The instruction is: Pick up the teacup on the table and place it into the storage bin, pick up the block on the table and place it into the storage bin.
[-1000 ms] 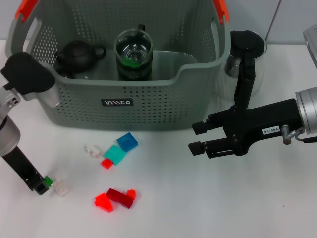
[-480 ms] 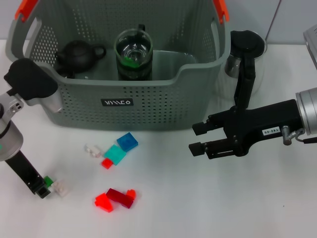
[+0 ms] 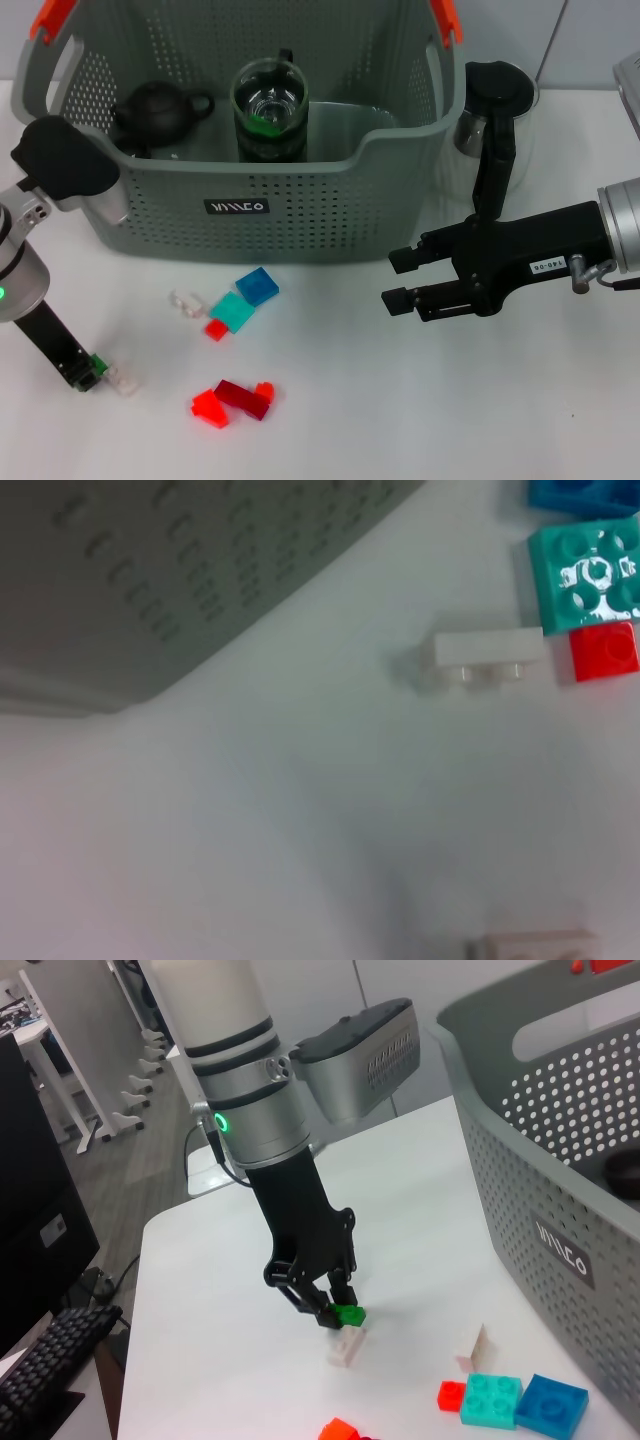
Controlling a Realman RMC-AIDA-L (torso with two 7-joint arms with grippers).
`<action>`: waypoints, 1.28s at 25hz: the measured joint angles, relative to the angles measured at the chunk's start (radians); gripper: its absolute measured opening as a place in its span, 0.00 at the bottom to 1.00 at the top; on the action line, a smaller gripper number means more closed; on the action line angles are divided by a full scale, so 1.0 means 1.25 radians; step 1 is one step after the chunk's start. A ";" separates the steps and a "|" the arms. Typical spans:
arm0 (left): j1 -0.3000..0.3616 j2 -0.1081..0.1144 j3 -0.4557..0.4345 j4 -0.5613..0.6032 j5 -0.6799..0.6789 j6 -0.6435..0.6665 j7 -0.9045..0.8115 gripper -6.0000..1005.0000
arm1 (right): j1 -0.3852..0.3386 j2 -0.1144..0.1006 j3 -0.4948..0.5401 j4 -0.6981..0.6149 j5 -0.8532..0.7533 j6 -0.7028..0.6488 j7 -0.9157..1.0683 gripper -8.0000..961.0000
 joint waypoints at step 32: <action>-0.059 0.041 -0.677 0.267 -0.463 0.284 0.206 0.20 | -0.002 -0.001 0.000 -0.002 0.004 0.000 0.005 0.64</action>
